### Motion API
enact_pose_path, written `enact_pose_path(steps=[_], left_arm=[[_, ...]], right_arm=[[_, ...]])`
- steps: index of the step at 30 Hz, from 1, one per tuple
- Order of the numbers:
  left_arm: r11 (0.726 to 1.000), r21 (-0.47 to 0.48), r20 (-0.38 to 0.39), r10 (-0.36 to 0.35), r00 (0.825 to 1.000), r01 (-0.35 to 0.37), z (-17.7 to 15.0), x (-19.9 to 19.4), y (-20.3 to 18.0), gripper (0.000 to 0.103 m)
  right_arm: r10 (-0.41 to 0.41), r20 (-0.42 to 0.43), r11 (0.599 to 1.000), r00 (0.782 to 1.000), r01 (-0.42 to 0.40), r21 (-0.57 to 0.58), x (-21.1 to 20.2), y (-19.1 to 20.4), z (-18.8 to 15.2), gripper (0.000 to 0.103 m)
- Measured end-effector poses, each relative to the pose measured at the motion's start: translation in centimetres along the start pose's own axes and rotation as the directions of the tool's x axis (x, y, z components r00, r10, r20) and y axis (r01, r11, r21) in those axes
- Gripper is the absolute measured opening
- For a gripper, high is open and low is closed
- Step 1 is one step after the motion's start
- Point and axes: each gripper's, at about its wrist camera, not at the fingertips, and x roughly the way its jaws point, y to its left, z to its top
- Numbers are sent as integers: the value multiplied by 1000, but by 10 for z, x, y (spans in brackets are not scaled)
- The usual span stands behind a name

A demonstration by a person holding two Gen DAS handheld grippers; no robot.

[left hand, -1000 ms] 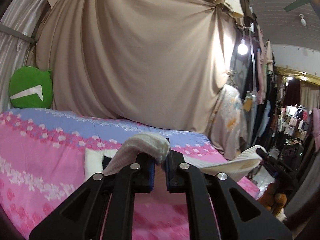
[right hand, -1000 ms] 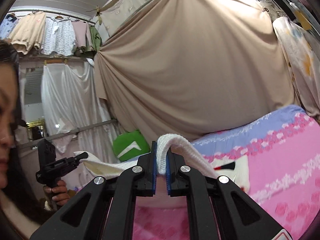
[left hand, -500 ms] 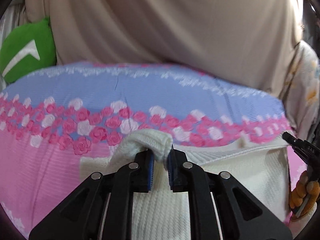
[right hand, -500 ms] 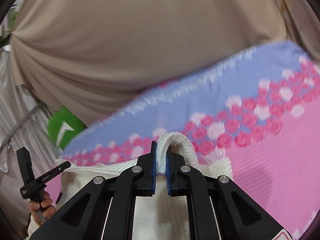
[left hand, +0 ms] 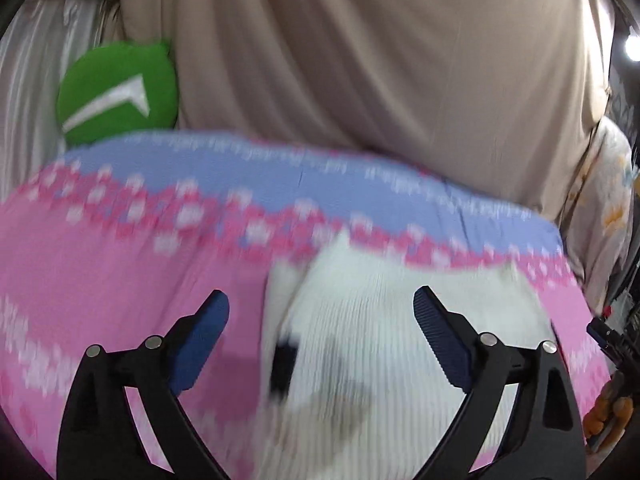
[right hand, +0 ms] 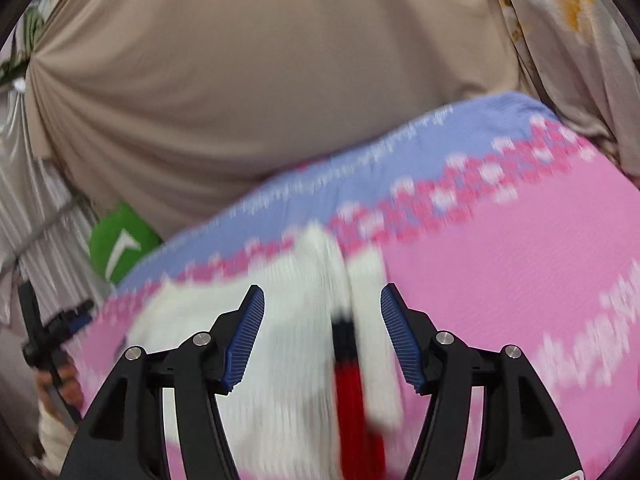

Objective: Fold small clothes

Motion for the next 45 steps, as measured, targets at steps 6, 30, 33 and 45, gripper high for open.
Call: enact_pose_path(steps=[6, 30, 33, 45], left_arm=[[998, -58, -206, -6, 979, -6, -75, 19, 13, 73], [996, -86, -93, 0, 996, -8, -64, -27, 25, 67], [994, -107, -112, -41, 993, 29, -62, -15, 23, 72], [997, -70, -237, 24, 971, -42, -94, 8, 34, 11]], right_arm=[[20, -119, 999, 993, -17, 28, 8, 6, -52, 61], [-100, -31, 995, 994, 100, -5, -37, -6, -44, 74], [-64, -73, 998, 995, 62, -30, -6, 4, -40, 77], [-102, -129, 994, 986, 105, 15, -22, -19, -58, 7]])
